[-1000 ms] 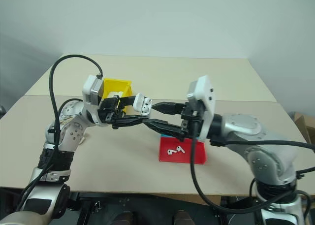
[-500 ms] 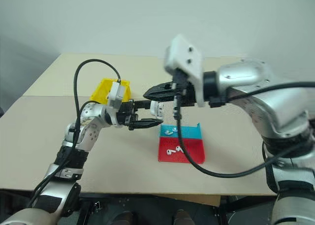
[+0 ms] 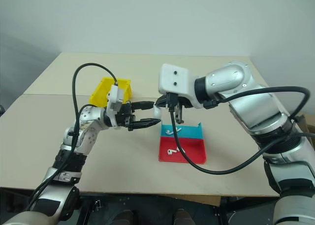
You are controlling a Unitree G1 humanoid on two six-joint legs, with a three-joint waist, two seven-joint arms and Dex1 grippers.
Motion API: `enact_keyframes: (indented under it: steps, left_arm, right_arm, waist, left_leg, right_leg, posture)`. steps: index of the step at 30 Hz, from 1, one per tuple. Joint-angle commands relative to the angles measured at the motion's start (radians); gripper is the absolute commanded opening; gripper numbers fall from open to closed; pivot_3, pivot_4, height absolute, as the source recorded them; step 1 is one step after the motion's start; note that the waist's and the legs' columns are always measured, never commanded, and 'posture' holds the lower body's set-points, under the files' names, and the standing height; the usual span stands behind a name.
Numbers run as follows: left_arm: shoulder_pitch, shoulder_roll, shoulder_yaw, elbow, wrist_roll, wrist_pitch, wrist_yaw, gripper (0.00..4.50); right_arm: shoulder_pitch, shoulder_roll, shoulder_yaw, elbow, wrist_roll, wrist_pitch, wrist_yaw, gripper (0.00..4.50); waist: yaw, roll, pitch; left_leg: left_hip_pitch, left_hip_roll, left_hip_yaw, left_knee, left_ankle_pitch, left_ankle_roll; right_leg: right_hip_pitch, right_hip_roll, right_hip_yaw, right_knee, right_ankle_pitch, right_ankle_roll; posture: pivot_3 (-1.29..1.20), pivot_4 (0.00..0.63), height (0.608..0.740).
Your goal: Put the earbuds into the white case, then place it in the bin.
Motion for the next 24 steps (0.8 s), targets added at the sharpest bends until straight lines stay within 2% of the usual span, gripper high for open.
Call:
enact_keyframes:
  steps: [1, 4, 7, 12, 21, 24]
  left_arm:
    - [0.009, -0.012, 0.068, -0.086, 0.021, -0.034, 0.153, 2.78]
    - [0.02, -0.045, 0.113, -0.136, 0.115, -0.011, 0.411, 2.78]
    - [0.038, -0.037, 0.16, -0.167, 0.159, 0.067, 0.58, 2.78]
    - [0.018, -0.025, 0.203, -0.061, 0.26, 0.099, 0.801, 2.78]
    - [-0.082, -0.023, 0.161, 0.161, 0.332, 0.081, 0.862, 2.78]
    - [-0.124, -0.024, 0.147, 0.226, 0.357, 0.107, 0.886, 3.74]
  right_arm:
    - [0.035, 0.075, -0.222, -0.036, 0.12, 0.12, -0.12, 0.06]
    - [0.118, 0.163, -0.436, -0.072, 0.275, 0.268, -0.232, 0.06]
    - [0.241, 0.181, -0.521, -0.148, 0.363, 0.34, -0.274, 0.06]
    - [0.357, 0.198, -0.488, -0.215, 0.358, 0.346, -0.356, 0.06]
    - [0.364, 0.209, -0.494, -0.248, 0.41, 0.355, -0.423, 0.06]
    - [0.365, 0.206, -0.494, -0.258, 0.426, 0.358, -0.434, 0.0]
  waist:
    - [-0.002, 0.0, 0.0]
    - [0.005, 0.0, 0.0]
    - [0.021, -0.001, -0.001]
    - [0.021, -0.001, -0.001]
    - [0.026, -0.001, -0.001]
    - [0.025, -0.001, -0.001]
  left_leg:
    - [0.0, 0.0, 0.0, 0.0, 0.0, 0.0]
    - [0.0, 0.0, -0.001, 0.001, 0.0, 0.0]
    - [0.0, 0.0, -0.001, 0.001, 0.0, 0.0]
    - [0.001, -0.001, -0.001, 0.001, 0.0, 0.0]
    - [0.0, -0.001, -0.001, 0.0, 0.001, 0.0]
    - [0.0, -0.002, -0.001, 0.0, 0.001, 0.0]
  right_leg:
    - [0.0, 0.0, 0.0, 0.001, 0.0, 0.0]
    - [0.001, 0.0, 0.0, 0.002, 0.0, 0.0]
    - [0.002, 0.0, 0.0, 0.001, 0.0, 0.0]
    - [0.0, 0.0, 0.0, 0.002, 0.0, 0.0]
    - [0.001, -0.001, 0.0, 0.001, 0.0, 0.0]
    - [0.001, -0.001, -0.001, 0.001, 0.0, 0.0]
  posture:
    - [0.0, 0.15, 0.74]
    - [0.0, 0.15, 0.74]
    - [0.0, 0.15, 0.74]
    - [0.0, 0.15, 0.74]
    - [0.0, 0.15, 0.74]
    - [0.0, 0.15, 0.74]
